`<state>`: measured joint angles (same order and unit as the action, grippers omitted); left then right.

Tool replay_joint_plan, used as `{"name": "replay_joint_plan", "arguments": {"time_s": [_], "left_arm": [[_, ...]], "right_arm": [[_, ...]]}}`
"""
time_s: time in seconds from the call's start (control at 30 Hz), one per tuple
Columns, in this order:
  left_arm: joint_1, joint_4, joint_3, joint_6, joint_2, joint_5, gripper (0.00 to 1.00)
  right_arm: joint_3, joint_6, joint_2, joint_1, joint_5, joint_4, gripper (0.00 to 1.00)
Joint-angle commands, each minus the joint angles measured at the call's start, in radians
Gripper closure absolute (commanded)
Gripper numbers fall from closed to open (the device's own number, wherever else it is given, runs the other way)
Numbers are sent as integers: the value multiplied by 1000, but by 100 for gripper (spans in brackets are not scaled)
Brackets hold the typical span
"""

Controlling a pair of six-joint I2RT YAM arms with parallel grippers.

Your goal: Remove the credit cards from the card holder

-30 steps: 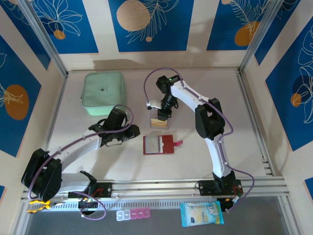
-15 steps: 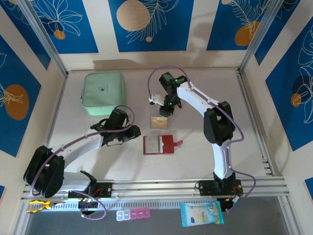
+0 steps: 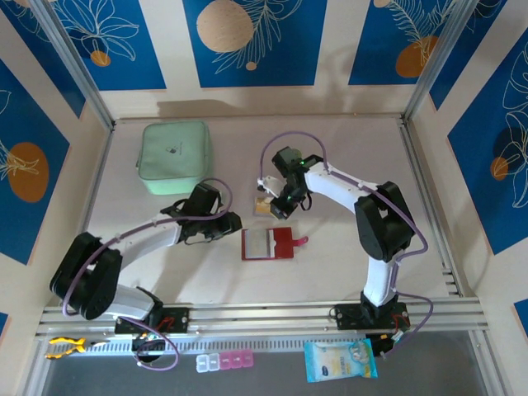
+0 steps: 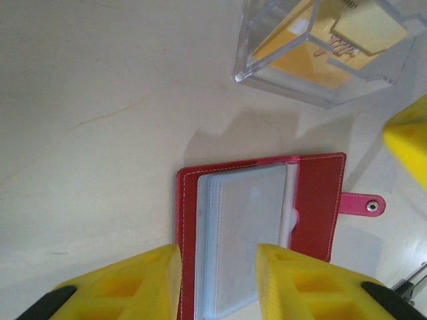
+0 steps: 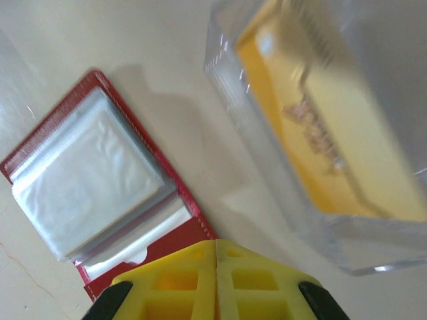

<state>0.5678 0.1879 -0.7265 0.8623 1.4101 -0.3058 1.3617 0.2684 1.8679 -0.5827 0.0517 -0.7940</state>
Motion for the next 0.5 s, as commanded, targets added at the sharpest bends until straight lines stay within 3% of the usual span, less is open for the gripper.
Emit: {"name": "replay_joint_plan", "arguments": {"time_s": [0.0, 0.23, 0.47], "left_arm": [[13, -29, -33, 9, 22, -37, 66], [27, -40, -35, 18, 39, -42, 66], [40, -40, -40, 21, 47, -46, 66]], "right_arm": [[-37, -106, -20, -6, -12, 76, 90], [-66, -160, 7, -6, -141, 160, 89], [-70, -181, 14, -8, -152, 205, 89]]}}
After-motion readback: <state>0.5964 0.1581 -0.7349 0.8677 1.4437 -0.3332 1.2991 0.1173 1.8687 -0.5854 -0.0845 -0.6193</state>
